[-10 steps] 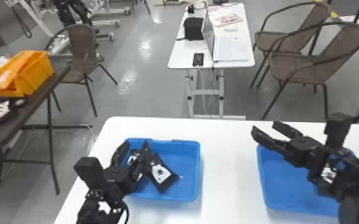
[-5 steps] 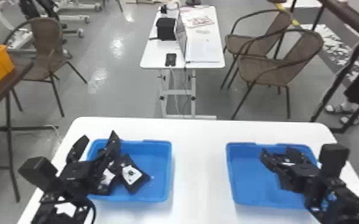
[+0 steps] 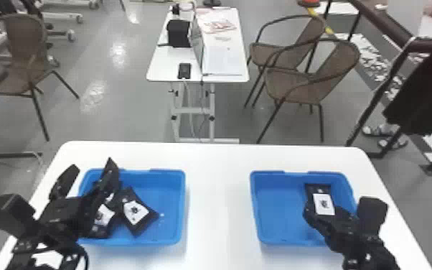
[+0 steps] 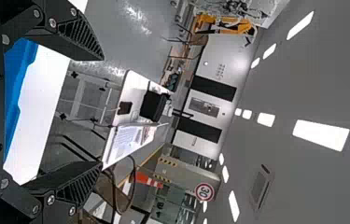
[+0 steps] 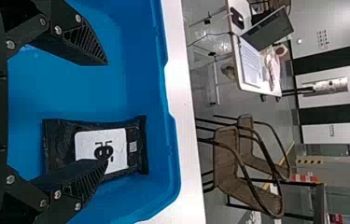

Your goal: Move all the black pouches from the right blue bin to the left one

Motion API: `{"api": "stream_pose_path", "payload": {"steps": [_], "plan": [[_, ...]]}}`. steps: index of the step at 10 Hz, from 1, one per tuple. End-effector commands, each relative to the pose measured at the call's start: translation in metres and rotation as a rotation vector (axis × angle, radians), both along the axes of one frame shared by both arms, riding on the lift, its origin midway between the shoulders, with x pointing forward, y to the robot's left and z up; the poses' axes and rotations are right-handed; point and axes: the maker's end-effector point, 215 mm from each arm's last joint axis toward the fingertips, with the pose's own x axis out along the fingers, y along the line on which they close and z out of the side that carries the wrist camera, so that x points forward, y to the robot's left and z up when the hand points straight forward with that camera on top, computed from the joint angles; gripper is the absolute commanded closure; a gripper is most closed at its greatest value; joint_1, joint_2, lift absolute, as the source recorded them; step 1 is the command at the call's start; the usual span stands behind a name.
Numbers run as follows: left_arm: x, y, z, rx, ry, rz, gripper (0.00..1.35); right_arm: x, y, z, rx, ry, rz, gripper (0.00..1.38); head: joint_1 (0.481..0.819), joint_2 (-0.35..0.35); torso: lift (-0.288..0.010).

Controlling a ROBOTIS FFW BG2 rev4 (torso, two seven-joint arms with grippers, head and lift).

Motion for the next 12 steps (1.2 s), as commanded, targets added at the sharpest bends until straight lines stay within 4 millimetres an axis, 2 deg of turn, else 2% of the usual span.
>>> {"api": "stream_pose_path", "payload": {"steps": [1, 4, 10, 11, 12], "plan": [[0.000, -0.001, 0.000, -0.006, -0.002, 0.000, 0.25, 0.007, -0.008, -0.016, -0.007, 0.028, -0.010, 0.31, 0.695, -0.062, 0.000], [0.000, 0.000, 0.000, -0.011, 0.000, 0.002, 0.25, 0.017, -0.028, -0.034, -0.031, 0.081, -0.024, 0.31, 0.695, -0.080, 0.000], [-0.001, 0.000, 0.001, -0.016, -0.003, 0.002, 0.25, 0.019, -0.048, -0.060, 0.002, 0.158, -0.059, 0.31, 0.695, -0.111, 0.000], [-0.001, 0.000, 0.001, -0.016, -0.003, 0.002, 0.25, 0.014, -0.048, -0.067, 0.034, 0.170, -0.077, 0.40, 0.695, -0.114, 0.000], [-0.002, 0.002, -0.001, -0.015, 0.000, 0.005, 0.25, 0.013, -0.049, -0.069, 0.036, 0.175, -0.074, 0.90, 0.695, -0.115, 0.000]]}}
